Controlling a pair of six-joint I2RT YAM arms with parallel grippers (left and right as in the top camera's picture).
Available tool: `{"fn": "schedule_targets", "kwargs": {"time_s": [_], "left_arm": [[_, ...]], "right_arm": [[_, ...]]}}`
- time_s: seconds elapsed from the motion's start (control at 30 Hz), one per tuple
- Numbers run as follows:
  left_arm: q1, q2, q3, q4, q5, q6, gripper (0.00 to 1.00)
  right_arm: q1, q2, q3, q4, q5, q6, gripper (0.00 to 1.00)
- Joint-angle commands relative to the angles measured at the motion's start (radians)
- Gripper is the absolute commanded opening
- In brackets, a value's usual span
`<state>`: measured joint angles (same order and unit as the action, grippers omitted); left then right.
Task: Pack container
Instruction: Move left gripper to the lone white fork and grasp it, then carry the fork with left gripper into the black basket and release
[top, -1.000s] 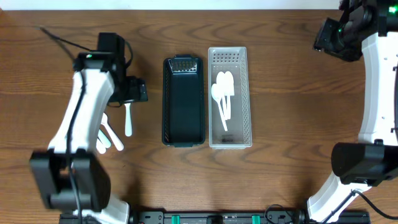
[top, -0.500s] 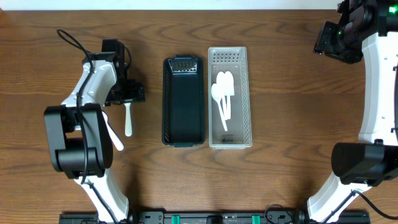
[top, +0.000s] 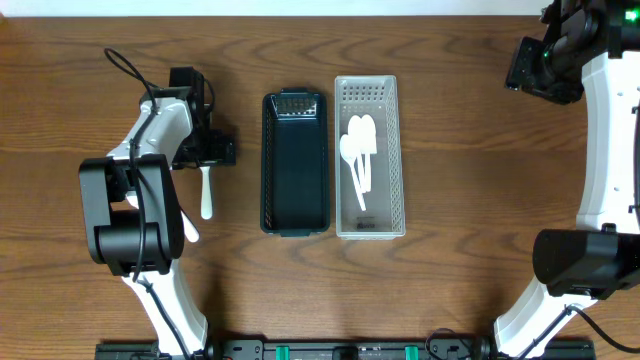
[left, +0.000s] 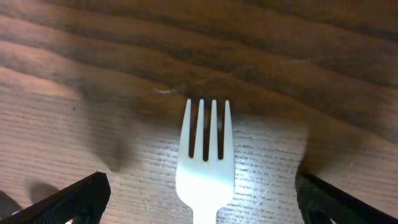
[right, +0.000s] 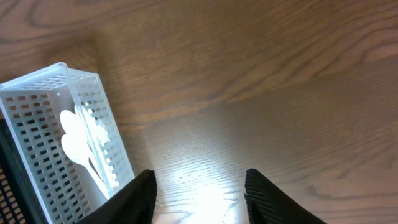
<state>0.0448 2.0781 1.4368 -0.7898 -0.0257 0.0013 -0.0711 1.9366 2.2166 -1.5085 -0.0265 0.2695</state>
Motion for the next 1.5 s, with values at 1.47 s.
{"fn": "schedule_targets", "kwargs": {"time_s": [1.47], "left_arm": [[0.003,0.043,-0.017,-0.001,0.059,0.009,0.66]], "right_arm": [[-0.001,0.000,-0.001,-0.007,0.016,-0.016,0.42]]}}
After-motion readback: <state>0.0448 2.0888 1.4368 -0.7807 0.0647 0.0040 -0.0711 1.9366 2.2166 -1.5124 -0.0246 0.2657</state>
